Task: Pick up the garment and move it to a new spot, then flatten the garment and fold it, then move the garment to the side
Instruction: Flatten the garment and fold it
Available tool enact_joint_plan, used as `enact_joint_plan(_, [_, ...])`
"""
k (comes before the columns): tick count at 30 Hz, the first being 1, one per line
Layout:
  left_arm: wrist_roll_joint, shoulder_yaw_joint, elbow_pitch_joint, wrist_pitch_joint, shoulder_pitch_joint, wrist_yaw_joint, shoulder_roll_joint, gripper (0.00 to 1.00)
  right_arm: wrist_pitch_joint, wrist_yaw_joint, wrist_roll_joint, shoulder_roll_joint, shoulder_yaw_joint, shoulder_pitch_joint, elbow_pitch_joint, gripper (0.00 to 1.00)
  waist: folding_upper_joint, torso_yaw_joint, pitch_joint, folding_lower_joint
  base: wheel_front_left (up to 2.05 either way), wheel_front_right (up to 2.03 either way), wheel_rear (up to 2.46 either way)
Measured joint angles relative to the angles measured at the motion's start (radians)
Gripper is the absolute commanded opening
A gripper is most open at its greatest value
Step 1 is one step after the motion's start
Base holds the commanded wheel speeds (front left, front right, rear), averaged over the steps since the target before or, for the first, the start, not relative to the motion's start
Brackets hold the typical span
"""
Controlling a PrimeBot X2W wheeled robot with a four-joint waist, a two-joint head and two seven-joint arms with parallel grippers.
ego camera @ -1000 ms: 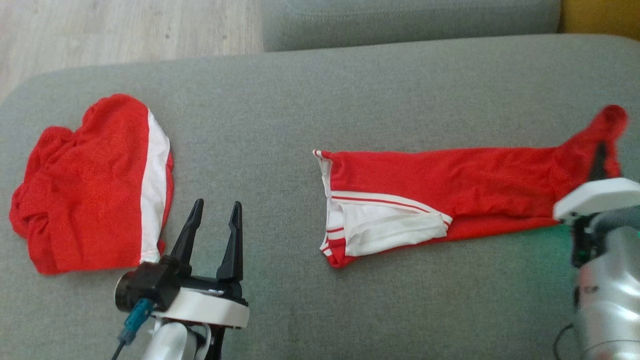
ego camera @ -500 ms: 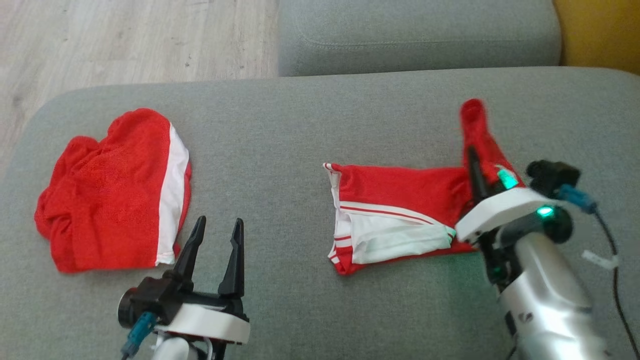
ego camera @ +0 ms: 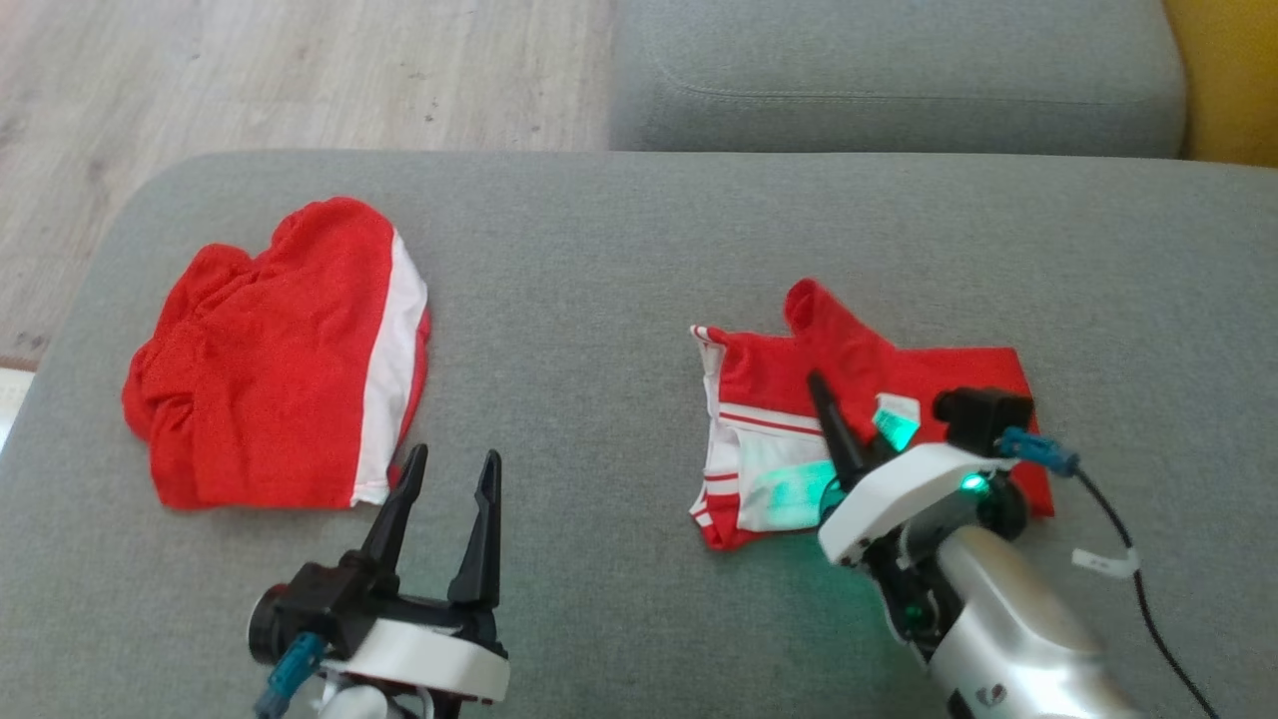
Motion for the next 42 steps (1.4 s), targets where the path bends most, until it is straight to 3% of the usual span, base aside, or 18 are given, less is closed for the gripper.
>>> enact_joint_plan(8, [0.000,-0.005,0.001,0.000,0.003,0.000,0.000,1.00,-0.036,0.000,0.118,0.000,0.142,-0.005,0.037,0.00,0.0000,0.027,0.013,0.0000,0.00,0.00,0.00])
enact_joint_plan(13, [-0.001,-0.006,0.006,0.000,0.003,0.000,0.000,1.00,-0.053,0.000,0.135,0.000,0.205,-0.026,0.077,0.00,0.0000,0.035,0.022,0.0001,0.00,0.00,0.00])
enact_joint_plan(14, [-0.006,-0.006,0.007,0.000,0.003,0.000,0.000,1.00,-0.054,0.000,0.135,0.000,0.211,-0.034,0.088,0.42,0.0000,0.037,0.024,0.0001,0.00,0.00,0.00])
enact_joint_plan(15, [-0.010,-0.006,0.010,0.000,0.003,0.000,0.000,1.00,-0.060,0.000,0.135,0.000,0.221,-0.042,0.100,1.00,0.0000,0.039,0.025,0.0001,0.00,0.00,0.00])
enact_joint_plan(23, [-0.010,-0.004,0.035,0.000,-0.002,0.000,0.000,1.00,-0.051,0.000,0.255,-0.004,0.382,-0.046,0.025,1.00,0.0000,0.034,0.019,0.0001,0.00,0.00,0.00])
enact_joint_plan(30, [-0.018,0.002,0.017,0.000,0.001,0.002,0.000,1.00,-0.071,0.000,0.268,-0.004,0.370,-0.095,0.037,1.00,0.0000,-0.013,0.002,0.0000,0.00,0.00,0.00])
enact_joint_plan(33, [-0.018,0.005,-0.007,0.000,0.002,0.005,0.000,1.00,-0.082,0.000,0.143,-0.004,0.315,-0.153,0.094,1.00,0.0000,-0.040,-0.003,0.0000,0.00,0.00,0.00])
enact_joint_plan(36, [-0.026,0.017,-0.033,0.000,0.003,0.011,0.000,1.00,-0.088,0.000,-0.009,-0.015,0.175,-0.180,0.098,1.00,0.0000,-0.068,-0.007,0.0001,0.00,0.00,0.00])
enact_joint_plan(42, [-0.026,0.031,-0.081,0.000,0.003,0.023,0.000,1.00,-0.089,0.000,-0.376,-0.092,-0.144,-0.069,-0.102,1.00,0.0000,-0.119,-0.012,0.0001,0.00,0.00,0.00])
